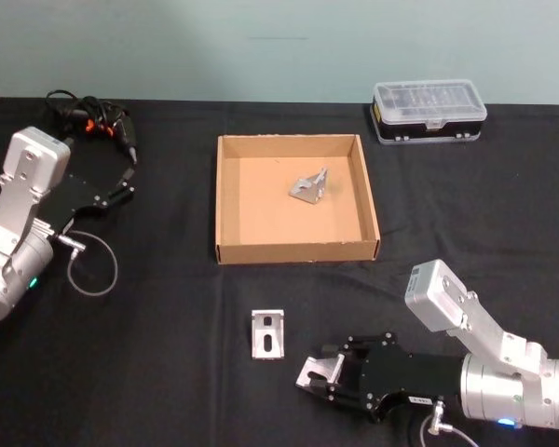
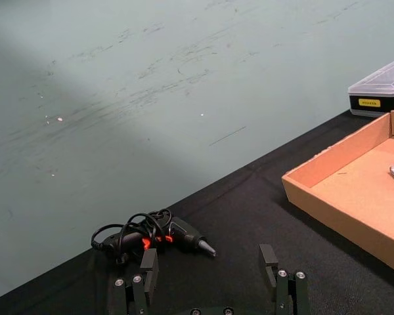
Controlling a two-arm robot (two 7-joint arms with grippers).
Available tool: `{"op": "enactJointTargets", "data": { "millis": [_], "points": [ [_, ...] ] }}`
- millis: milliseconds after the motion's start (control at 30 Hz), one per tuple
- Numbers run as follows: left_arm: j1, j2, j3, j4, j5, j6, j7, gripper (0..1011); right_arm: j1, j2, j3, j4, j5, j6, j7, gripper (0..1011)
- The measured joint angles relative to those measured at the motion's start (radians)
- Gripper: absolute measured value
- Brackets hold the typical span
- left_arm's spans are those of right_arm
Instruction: Use one hand to pick up the angle iron from the table and place it into the box.
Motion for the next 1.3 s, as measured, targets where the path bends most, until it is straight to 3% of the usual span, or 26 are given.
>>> {"op": "enactJointTargets", "data": {
  "millis": [233, 600, 967, 1300],
  "points": [
    [0.0, 0.0, 0.0, 0.0, 0.0, 0.0, 0.0, 1000, 0.0, 0.001, 0.004, -0.011, 0.011, -0.003, 0.002, 471],
    [0.0, 0.0, 0.0, 0.0, 0.0, 0.0, 0.0, 1000, 0.025, -0.017, 0.079, -0.058, 0.095, -0.025, -0.031, 470],
    [0.0, 0.0, 0.0, 0.0, 0.0, 0.0, 0.0, 1000, 0.108, -0.092, 0.117, 0.003, 0.098, -0.053, -0.108, 471],
    [0.0, 0.0, 0.0, 0.0, 0.0, 0.0, 0.0, 1000, 0.224, -0.193, 0.092, 0.141, 0.055, -0.071, -0.126, 471]
  ]
}}
